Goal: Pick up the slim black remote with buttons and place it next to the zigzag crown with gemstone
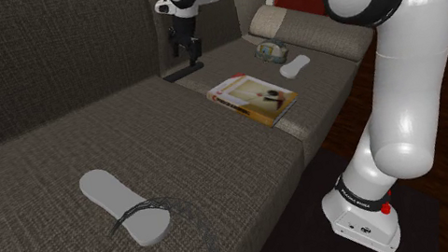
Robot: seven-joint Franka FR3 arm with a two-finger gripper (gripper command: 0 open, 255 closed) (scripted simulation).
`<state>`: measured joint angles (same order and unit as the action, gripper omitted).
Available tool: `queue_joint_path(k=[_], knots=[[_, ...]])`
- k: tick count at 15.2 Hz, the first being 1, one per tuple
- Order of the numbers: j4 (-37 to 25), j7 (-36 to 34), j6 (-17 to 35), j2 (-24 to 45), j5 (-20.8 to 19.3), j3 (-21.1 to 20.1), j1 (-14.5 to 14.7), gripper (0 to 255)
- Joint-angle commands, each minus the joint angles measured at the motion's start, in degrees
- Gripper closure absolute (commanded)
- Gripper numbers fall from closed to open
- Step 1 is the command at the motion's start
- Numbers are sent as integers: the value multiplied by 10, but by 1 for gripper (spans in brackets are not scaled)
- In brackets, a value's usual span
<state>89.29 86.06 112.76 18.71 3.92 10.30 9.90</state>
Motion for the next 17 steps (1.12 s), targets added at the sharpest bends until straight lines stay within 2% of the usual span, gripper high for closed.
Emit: queue_joint_path(k=[1,8,15,16,17], knots=[[-14,17,7,19,1,-5,0,0],[13,19,50,36,5,-6,0,0],[13,19,50,36,5,-6,0,0],[18,22,51,32,5,-5,-2,255],[12,24,51,38,6,-5,-4,255]])
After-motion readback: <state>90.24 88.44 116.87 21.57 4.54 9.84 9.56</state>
